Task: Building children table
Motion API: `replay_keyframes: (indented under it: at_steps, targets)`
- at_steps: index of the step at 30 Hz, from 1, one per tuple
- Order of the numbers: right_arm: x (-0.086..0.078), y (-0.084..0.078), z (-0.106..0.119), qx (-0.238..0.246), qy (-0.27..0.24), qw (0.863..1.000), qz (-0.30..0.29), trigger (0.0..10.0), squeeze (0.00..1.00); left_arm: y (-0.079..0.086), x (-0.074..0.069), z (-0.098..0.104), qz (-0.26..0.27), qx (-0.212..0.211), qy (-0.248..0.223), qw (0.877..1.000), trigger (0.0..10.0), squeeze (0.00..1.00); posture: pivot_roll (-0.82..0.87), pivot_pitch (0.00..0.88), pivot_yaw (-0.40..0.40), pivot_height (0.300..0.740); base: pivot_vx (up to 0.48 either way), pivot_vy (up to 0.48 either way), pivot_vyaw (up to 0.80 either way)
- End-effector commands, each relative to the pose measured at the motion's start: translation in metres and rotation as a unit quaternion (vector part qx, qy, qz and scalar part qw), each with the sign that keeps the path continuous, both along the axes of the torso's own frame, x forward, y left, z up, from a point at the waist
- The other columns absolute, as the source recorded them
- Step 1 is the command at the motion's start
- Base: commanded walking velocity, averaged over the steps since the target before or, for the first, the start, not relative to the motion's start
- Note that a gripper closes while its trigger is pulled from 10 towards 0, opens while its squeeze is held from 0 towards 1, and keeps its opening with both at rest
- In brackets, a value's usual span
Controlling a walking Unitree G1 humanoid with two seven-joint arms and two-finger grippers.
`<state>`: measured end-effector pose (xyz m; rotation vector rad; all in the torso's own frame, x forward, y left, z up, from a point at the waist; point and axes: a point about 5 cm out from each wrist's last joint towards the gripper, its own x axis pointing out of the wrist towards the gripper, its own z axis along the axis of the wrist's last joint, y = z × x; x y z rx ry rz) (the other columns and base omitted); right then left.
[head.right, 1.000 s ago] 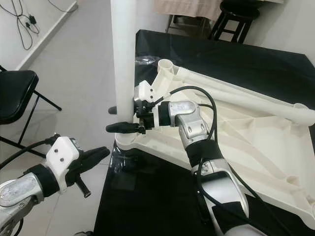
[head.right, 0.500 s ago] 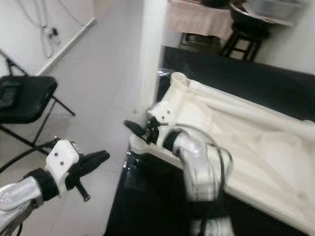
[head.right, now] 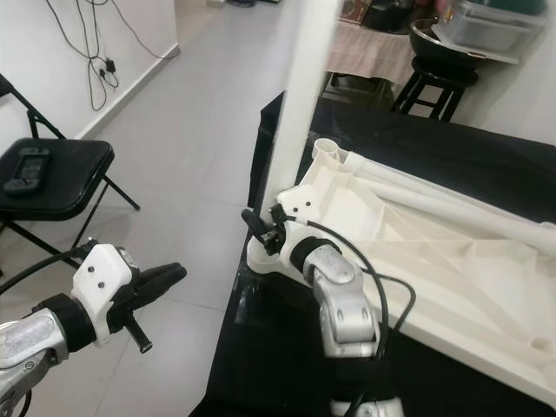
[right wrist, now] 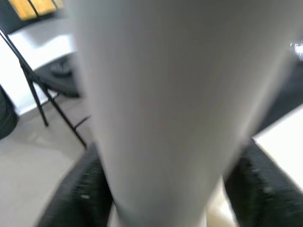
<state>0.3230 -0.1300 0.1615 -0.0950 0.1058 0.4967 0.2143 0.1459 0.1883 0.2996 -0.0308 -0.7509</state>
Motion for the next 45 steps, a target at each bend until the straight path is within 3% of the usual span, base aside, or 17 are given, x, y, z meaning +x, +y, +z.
replay_keyframes:
  at_steps: [1, 4, 5, 10, 16, 17, 18, 25, 30, 32, 33, 34, 35, 37, 38, 40, 45]
  targets:
    - [0.003, 0.004, 0.008, 0.025, -0.021, 0.998, 0.049, 10.0, 1.0, -0.003, 0.0, -0.003, -0.009, 0.001, 0.007, 1.0, 10.0, 0.0, 0.13, 0.163, -0.102, 0.74, 0.0, 0.0, 0.0]
    - [0.002, 0.011, 0.017, 0.038, -0.042, 0.992, 0.115, 10.0, 0.97, -0.004, 0.0, -0.004, -0.01, 0.0, 0.007, 1.0, 10.0, 0.0, 0.13, 0.151, -0.102, 0.74, 0.0, 0.0, 0.0]
    - [-0.001, 0.019, 0.032, 0.034, -0.07, 0.972, 0.221, 10.0, 0.0, -0.005, -0.001, -0.004, -0.01, -0.003, 0.007, 1.0, 10.0, 0.0, 0.14, 0.138, -0.105, 0.74, 0.0, 0.0, 0.0]
    - [0.005, 0.022, 0.041, 0.02, -0.076, 0.951, 0.299, 10.0, 0.0, -0.006, -0.001, -0.004, -0.011, -0.005, 0.006, 1.0, 10.0, 0.0, 0.14, 0.149, -0.109, 0.74, 0.0, 0.0, 0.0]
    - [0.013, 0.026, 0.043, 0.019, -0.073, 0.939, 0.335, 10.0, 0.0, -0.007, -0.002, -0.003, -0.011, -0.005, 0.005, 1.0, 10.0, 0.0, 0.15, 0.158, -0.107, 0.74, 0.0, 0.0, 0.0]
    - [0.018, 0.028, 0.045, 0.02, -0.073, 0.936, 0.344, 0.3, 0.0, -0.008, -0.003, -0.003, -0.012, -0.006, 0.006, 1.0, 10.0, 0.0, 0.15, 0.164, -0.107, 0.74, 0.0, 0.0, 0.0]
    - [0.023, 0.031, 0.046, 0.017, -0.076, 0.934, 0.348, 0.0, 0.0, -0.008, -0.003, -0.003, -0.012, -0.006, 0.006, 1.0, 10.0, 0.0, 0.15, 0.171, -0.107, 0.74, 0.0, 0.0, 0.0]
    - [0.028, 0.032, 0.049, 0.018, -0.077, 0.926, 0.37, 0.0, 0.0, -0.009, -0.005, -0.002, -0.012, -0.006, 0.007, 1.0, 10.0, 0.0, 0.15, 0.188, -0.111, 0.74, 0.0, 0.0, 0.0]
    - [0.03, 0.02, 0.049, 0.008, -0.076, 0.922, 0.38, 0.0, 0.0, -0.01, -0.006, -0.002, -0.011, -0.009, 0.008, 1.0, 10.0, 0.0, 0.13, 0.198, -0.11, 0.74, 0.0, 0.0, 0.0]
    - [0.032, 0.012, 0.048, -0.006, -0.085, 0.938, 0.337, 0.0, 0.0, -0.011, -0.006, -0.002, -0.013, -0.01, 0.009, 1.0, 10.0, 0.0, 0.12, 0.201, -0.118, 0.74, 0.0, 0.0, 0.0]
    - [0.033, 0.009, 0.044, -0.011, -0.084, 0.957, 0.277, 0.0, 0.0, -0.012, -0.006, -0.002, -0.014, -0.011, 0.009, 1.0, 10.0, 0.0, 0.12, 0.203, -0.125, 0.74, 0.0, 0.0, 0.0]
    - [0.033, 0.009, 0.044, -0.011, -0.084, 0.957, 0.277, 0.0, 0.0, -0.012, -0.006, -0.002, -0.014, -0.011, 0.009, 1.0, 10.0, 0.0, 0.12, 0.203, -0.125, 0.74, 0.0, 0.0, 0.0]
    - [0.035, 0.006, 0.039, -0.008, -0.079, 0.972, 0.222, 0.0, 0.0, -0.012, -0.006, -0.002, -0.015, -0.012, 0.009, 1.0, 10.0, 0.0, 0.12, 0.204, -0.127, 0.74, 0.0, 0.0, 0.0]
    - [0.03, -0.002, 0.017, 0.009, -0.061, 0.998, -0.008, 0.0, 0.0, -0.01, -0.006, -0.002, -0.014, -0.015, 0.01, 1.0, 10.0, 0.0, 0.1, 0.207, -0.123, 0.74, 0.0, 0.0, 0.0]
    - [0.03, -0.002, 0.017, 0.009, -0.061, 0.998, -0.008, 0.0, 0.0, -0.01, -0.006, -0.002, -0.014, -0.015, 0.01, 1.0, 10.0, 0.0, 0.1, 0.207, -0.123, 0.74, 0.0, 0.0, 0.0]
    - [-0.009, 0.004, -0.014, -0.011, -0.015, 0.999, -0.049, 0.0, 0.0, -0.009, -0.006, -0.001, -0.016, -0.016, 0.01, 1.0, 10.0, 0.0, 0.1, 0.217, -0.113, 0.74, 0.0, 0.0, 0.0]
    - [-0.019, 0.013, -0.019, -0.023, -0.002, 1.0, -0.014, 0.0, 0.0, -0.012, -0.005, -0.001, -0.024, -0.019, 0.011, 0.999, 10.0, 0.0, 0.08, 0.197, -0.102, 0.74, 0.0, 0.0, 0.0]
